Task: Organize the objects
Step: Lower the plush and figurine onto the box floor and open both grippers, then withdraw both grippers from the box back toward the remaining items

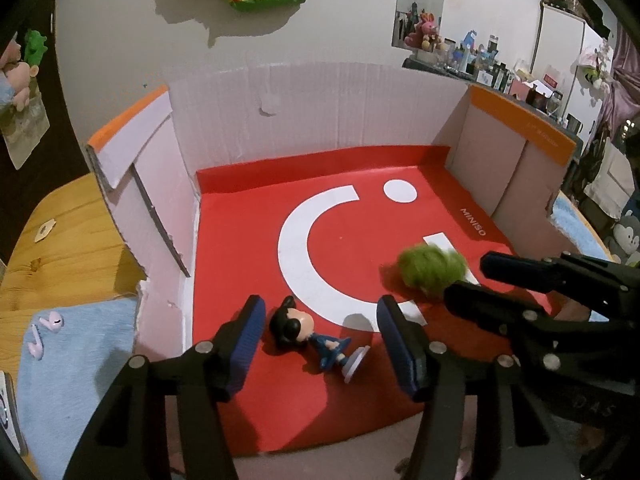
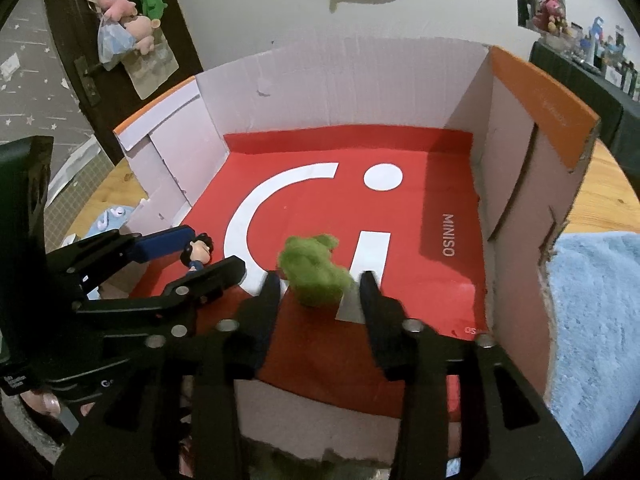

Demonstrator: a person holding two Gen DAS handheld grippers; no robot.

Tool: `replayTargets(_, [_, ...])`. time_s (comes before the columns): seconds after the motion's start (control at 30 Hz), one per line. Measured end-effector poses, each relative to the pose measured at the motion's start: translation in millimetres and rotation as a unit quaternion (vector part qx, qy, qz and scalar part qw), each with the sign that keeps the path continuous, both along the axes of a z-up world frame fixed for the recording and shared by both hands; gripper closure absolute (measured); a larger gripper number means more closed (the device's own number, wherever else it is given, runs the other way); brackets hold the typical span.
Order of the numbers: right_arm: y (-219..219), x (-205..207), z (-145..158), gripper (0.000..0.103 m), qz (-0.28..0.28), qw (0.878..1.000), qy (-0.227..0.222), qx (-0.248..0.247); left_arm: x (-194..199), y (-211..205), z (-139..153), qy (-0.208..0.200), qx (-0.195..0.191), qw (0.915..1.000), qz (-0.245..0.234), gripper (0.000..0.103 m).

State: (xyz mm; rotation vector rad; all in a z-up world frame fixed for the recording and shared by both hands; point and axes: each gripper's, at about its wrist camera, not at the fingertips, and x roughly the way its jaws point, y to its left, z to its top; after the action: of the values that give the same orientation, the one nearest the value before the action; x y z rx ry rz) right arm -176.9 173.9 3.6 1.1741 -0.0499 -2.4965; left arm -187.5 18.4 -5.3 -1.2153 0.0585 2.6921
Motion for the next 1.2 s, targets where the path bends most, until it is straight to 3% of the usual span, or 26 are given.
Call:
replayTargets(0.27, [5.3,9.6,10.0,0.057,-0.007,1.0,0.014,-0.01,9.6,2.2,9.6,0.015,-0.005,0.9999,0.002,0.033])
replayTargets(0.4, [7.0,16.0,15.3,0.044,-0.009,1.0,0.024,-0.014,15.8,1.0,15.1,0.023,-0.005,0.9997,0.007,0.029])
replayTargets(0.67, [9.2,27.6,24.6,0.044,-0.009,0.999,0.037,-0.02,26.3,0.0,20.5,0.034,-0.006,0.9993,0.013,0.022])
replayTargets(1.2, [15.2,54.9,38.0,0.029,-0.01,0.997,0.062,-0.04,57.2,-2.9,34.7,0.068,-0.01,0.9974,0.02,0.007])
